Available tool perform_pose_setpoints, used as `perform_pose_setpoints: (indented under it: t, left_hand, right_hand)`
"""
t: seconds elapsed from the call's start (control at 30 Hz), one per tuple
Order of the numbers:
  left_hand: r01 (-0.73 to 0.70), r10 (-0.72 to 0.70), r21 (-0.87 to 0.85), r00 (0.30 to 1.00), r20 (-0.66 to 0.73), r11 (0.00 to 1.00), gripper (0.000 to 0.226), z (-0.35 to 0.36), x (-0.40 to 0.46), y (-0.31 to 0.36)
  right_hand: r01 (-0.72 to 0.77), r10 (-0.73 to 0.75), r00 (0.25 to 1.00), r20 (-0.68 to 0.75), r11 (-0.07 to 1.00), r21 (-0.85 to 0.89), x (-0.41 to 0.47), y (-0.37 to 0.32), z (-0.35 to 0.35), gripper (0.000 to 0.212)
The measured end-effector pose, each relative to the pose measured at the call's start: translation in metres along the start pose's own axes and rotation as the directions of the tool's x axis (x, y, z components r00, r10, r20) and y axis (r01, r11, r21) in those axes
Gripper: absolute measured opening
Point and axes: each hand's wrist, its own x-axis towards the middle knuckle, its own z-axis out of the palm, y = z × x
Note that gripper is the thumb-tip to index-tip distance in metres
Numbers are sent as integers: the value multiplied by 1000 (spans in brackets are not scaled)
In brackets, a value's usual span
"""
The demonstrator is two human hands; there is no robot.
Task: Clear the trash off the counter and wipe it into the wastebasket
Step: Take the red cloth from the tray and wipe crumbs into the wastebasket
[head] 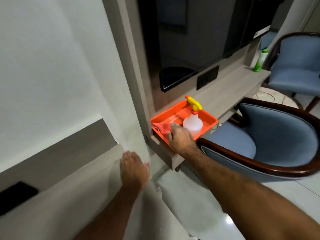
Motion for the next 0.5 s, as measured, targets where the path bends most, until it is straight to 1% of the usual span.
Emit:
perform_pose_setpoints:
  t: [0.03, 0.1, 0.17, 0.23, 0.33, 0.4, 0.43, 0.5]
  left_hand:
    - [16, -15, -18, 999, 41, 1000, 74, 17, -8, -7]
    - [42, -36, -59, 995, 92, 997, 77, 42, -17, -17]
    - [26, -23, -44, 997, 76, 999, 79, 55, -11, -22]
    - [24, -23, -26, 999, 47, 999, 80, 62, -4, -25]
    - [33, -32, -26, 997, 66, 999, 81, 64, -1, -26]
    - [26, -24, -20, 998, 63, 999, 80, 63, -3, -25]
    - [21, -20, -20, 997, 72, 1000, 80, 59, -3, -24]
    - [24, -21, -23, 996, 92, 999, 80, 55, -3, -22]
  right_hand:
    - [-12, 15, 999, 47, 999, -52, 11, 5, 8, 42]
    - [-46, 66, 986, 154, 990, -130, 30, 15, 25, 35]
    - [-95, 143, 951, 274, 978, -184, 50, 27, 42, 29]
    - [-76, 150, 919, 365, 975, -208, 67, 36, 56, 34]
    - [-34, 122, 905, 407, 976, -217, 83, 45, 69, 47]
    - [-10, 139, 887, 440, 960, -281, 88, 50, 74, 54]
    - [-1, 146, 885, 442, 950, -313, 91, 53, 77, 54]
    - [41, 125, 887, 445, 937, -347, 98, 53, 81, 43]
